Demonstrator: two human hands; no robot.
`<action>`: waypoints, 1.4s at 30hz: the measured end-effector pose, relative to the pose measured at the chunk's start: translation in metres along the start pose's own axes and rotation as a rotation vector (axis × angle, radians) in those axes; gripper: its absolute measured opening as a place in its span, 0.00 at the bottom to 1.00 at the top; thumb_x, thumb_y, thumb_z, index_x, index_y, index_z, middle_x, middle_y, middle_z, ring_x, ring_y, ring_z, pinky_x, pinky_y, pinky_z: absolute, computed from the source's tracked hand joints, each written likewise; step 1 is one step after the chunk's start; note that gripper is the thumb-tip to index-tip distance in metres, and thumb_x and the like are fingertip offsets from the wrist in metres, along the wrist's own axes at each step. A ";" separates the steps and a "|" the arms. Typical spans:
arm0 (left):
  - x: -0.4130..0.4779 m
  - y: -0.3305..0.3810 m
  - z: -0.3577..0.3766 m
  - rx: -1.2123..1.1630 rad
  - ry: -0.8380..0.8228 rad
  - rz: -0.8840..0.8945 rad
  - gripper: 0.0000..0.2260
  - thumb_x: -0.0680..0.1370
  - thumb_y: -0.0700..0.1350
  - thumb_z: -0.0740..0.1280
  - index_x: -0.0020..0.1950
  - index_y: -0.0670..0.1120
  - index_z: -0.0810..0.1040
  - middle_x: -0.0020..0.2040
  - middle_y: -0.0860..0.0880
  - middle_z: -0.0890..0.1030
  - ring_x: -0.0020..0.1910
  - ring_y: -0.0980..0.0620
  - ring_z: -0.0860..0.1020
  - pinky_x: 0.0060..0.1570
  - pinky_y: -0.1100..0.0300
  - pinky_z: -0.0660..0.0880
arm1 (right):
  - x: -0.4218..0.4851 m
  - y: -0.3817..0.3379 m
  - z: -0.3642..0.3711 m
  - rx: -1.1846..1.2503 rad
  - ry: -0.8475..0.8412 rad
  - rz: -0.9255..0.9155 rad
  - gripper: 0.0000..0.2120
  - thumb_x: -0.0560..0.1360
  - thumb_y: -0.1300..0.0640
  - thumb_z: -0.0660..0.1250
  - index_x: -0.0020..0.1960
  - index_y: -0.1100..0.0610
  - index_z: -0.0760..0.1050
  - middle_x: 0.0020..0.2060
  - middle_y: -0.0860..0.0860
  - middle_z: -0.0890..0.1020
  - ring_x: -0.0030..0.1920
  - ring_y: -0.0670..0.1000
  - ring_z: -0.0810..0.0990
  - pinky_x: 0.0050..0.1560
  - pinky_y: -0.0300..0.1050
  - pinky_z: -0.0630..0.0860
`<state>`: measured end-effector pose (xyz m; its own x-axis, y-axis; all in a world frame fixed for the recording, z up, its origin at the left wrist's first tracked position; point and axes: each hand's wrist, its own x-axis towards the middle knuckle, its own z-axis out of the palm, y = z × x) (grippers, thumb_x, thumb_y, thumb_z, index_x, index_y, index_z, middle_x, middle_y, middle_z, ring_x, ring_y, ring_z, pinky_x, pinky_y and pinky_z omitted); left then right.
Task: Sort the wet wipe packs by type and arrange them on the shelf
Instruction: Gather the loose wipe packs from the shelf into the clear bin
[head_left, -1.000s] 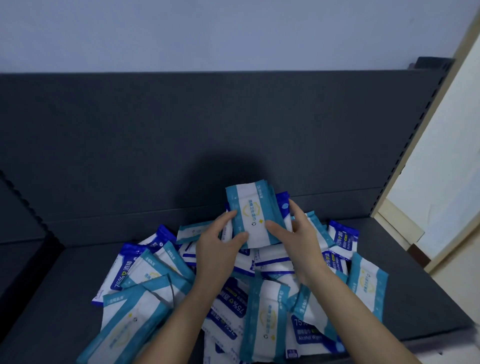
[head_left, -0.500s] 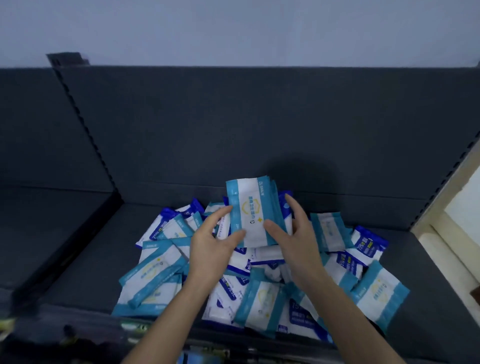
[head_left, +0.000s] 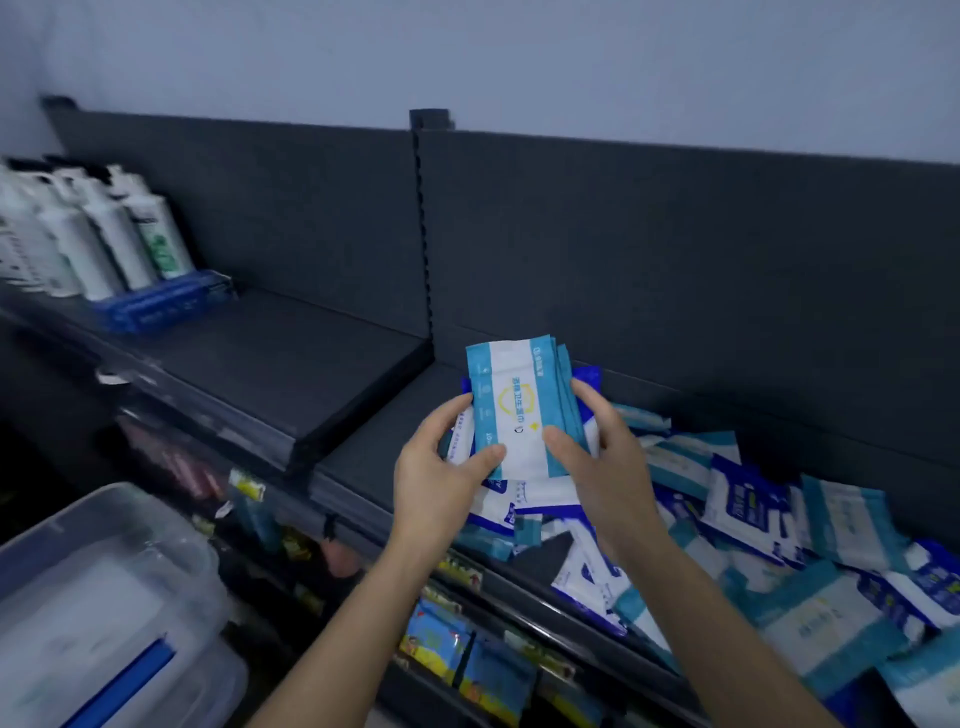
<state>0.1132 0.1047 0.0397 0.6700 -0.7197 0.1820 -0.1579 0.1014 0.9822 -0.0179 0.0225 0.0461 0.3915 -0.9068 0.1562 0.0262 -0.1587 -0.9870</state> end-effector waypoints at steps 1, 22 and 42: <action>0.002 0.001 -0.015 -0.001 0.019 0.008 0.22 0.70 0.37 0.75 0.61 0.54 0.78 0.58 0.57 0.80 0.55 0.62 0.79 0.50 0.59 0.79 | 0.000 -0.004 0.015 -0.006 -0.034 -0.012 0.24 0.76 0.58 0.66 0.68 0.41 0.67 0.56 0.38 0.76 0.51 0.36 0.79 0.43 0.34 0.79; -0.036 -0.078 -0.411 0.105 0.490 -0.272 0.20 0.72 0.39 0.73 0.59 0.57 0.76 0.58 0.58 0.79 0.52 0.57 0.81 0.42 0.55 0.82 | -0.100 0.035 0.417 0.009 -0.533 0.229 0.21 0.76 0.58 0.67 0.66 0.42 0.69 0.57 0.45 0.80 0.52 0.47 0.82 0.50 0.52 0.82; -0.082 -0.201 -0.513 0.187 0.698 -0.720 0.14 0.75 0.42 0.71 0.59 0.52 0.75 0.53 0.56 0.75 0.46 0.57 0.80 0.43 0.56 0.81 | -0.144 0.144 0.552 -0.313 -0.884 0.517 0.20 0.78 0.62 0.63 0.69 0.54 0.69 0.59 0.49 0.78 0.49 0.41 0.78 0.44 0.33 0.75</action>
<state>0.4623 0.4962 -0.1495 0.9145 -0.0001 -0.4045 0.3790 -0.3494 0.8569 0.4368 0.3461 -0.1400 0.8186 -0.3080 -0.4848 -0.5211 -0.0433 -0.8524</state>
